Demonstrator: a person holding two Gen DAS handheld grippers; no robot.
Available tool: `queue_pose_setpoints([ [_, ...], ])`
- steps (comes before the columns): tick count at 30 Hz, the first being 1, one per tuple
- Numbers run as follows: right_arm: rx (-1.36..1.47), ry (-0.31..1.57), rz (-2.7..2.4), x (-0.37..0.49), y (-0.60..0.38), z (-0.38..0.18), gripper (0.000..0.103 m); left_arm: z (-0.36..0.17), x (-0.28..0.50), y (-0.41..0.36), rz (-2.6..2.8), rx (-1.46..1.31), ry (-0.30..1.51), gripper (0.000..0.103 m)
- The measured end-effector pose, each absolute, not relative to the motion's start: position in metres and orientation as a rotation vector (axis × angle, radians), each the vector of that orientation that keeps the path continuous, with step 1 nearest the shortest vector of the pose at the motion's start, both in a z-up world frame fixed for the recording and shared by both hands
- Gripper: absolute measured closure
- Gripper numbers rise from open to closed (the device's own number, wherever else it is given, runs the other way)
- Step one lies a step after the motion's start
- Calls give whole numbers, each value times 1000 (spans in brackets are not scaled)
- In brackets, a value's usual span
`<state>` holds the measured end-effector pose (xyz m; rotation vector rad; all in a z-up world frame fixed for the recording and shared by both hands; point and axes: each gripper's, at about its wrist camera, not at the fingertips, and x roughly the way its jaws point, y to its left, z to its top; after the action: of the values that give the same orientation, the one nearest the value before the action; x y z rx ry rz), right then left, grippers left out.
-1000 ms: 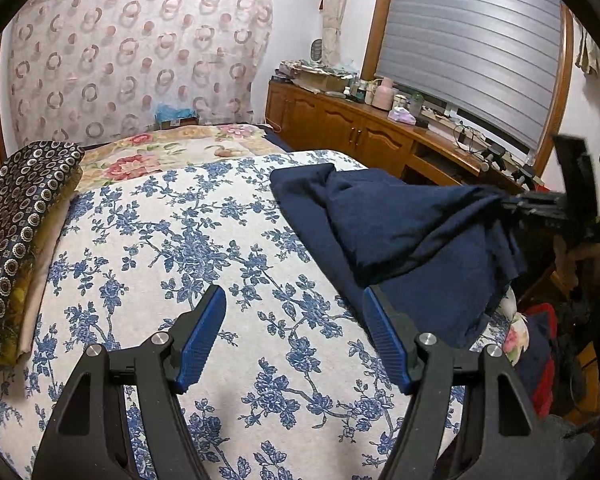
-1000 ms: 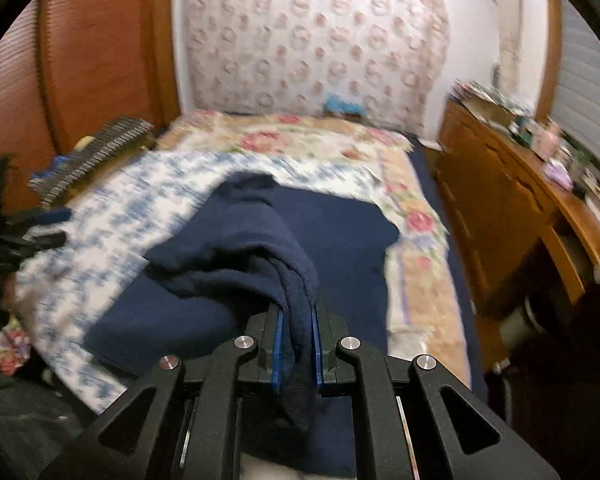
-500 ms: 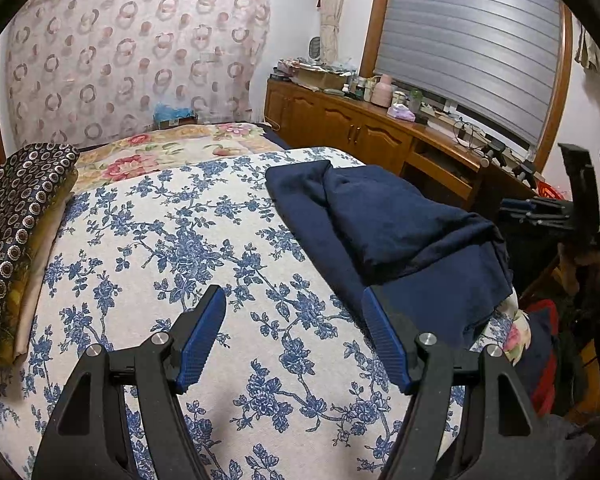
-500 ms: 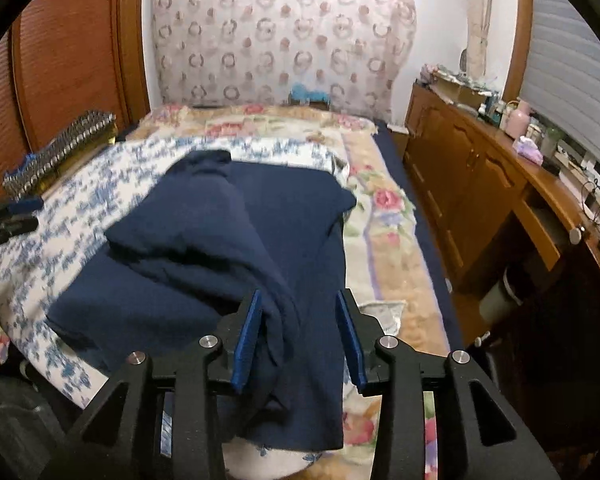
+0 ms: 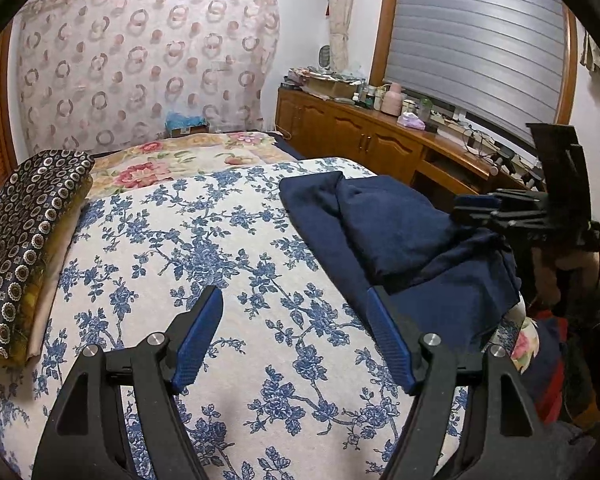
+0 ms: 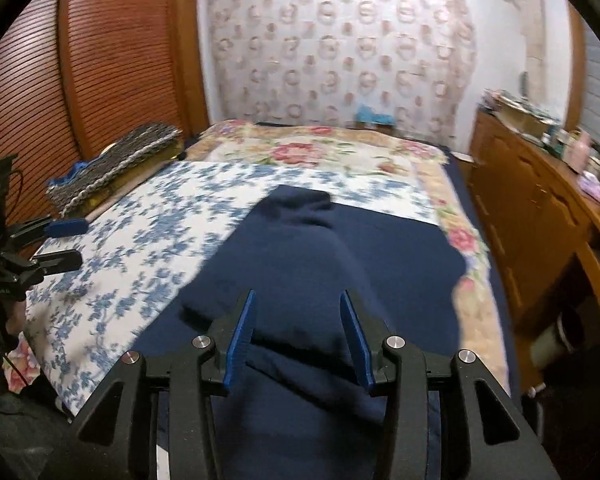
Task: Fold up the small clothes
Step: 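Open the right gripper to release the folded shirt, then grasp the folded shirt edge again with the right gripper and lift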
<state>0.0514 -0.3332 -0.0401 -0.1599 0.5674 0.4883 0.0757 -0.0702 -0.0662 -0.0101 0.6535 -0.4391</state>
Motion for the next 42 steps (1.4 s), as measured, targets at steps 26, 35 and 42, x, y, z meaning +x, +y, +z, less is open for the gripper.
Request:
queue_pose_setpoints([
  [26,-337,773,575,136,-259,-91,36,-75,72,-71,-451,-9,677,28],
  [35,-376,687,552,135,-274,-69,94,-78,75,-73,-456,-11,692,28],
  [42,-336,600,380,168,-327,-25,95,-80,76,-74,-460,-17,694,28],
])
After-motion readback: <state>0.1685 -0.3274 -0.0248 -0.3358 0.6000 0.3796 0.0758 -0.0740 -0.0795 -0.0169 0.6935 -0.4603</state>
